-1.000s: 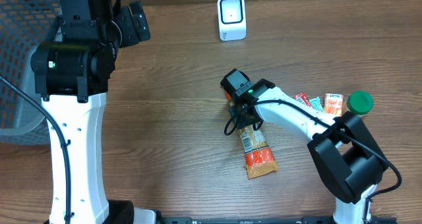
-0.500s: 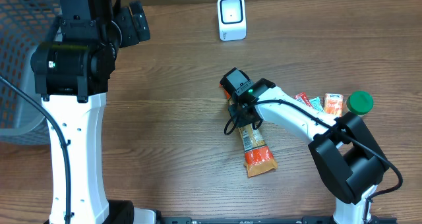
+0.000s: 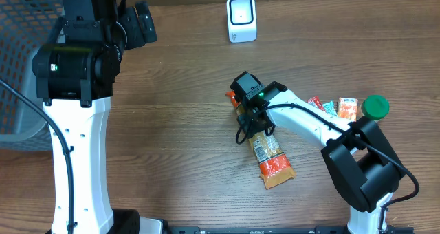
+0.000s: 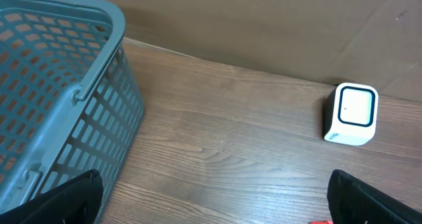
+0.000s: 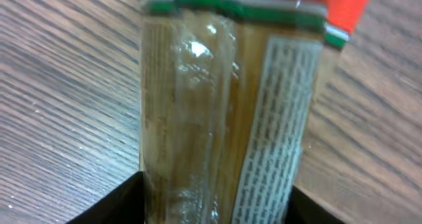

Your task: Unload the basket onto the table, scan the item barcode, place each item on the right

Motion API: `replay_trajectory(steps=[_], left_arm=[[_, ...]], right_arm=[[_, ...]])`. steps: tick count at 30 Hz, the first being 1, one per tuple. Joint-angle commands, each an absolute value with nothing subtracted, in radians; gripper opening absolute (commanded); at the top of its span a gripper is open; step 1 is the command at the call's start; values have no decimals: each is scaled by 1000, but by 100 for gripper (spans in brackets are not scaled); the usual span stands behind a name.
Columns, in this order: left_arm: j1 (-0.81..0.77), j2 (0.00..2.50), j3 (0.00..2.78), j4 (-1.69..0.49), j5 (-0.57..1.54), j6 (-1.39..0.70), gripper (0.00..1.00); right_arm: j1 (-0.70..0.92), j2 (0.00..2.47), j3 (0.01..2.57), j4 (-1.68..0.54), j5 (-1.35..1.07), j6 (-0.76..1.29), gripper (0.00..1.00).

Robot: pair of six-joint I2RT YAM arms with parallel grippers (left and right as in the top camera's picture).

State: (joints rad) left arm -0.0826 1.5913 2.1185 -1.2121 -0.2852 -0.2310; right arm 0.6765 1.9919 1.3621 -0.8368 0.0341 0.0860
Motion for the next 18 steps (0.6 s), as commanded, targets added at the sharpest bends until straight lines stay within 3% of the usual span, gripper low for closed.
replay_trajectory(steps=[1,10,14,18], left_arm=[[-79,1588,2128,-1212,-295,-213,100],[-79,1588,2128,-1212,-295,-213,100],[-79,1588,2128,-1212,-295,-213,100],[-79,1588,2128,-1212,-295,-213,100]], right_arm=[[679,2009,1362,-813,24,74,66],[679,2009,1362,-820,22,78,73],[679,2009,1345,-838,-20,81,87],[680,2009,1324,-844,-29,81,89]])
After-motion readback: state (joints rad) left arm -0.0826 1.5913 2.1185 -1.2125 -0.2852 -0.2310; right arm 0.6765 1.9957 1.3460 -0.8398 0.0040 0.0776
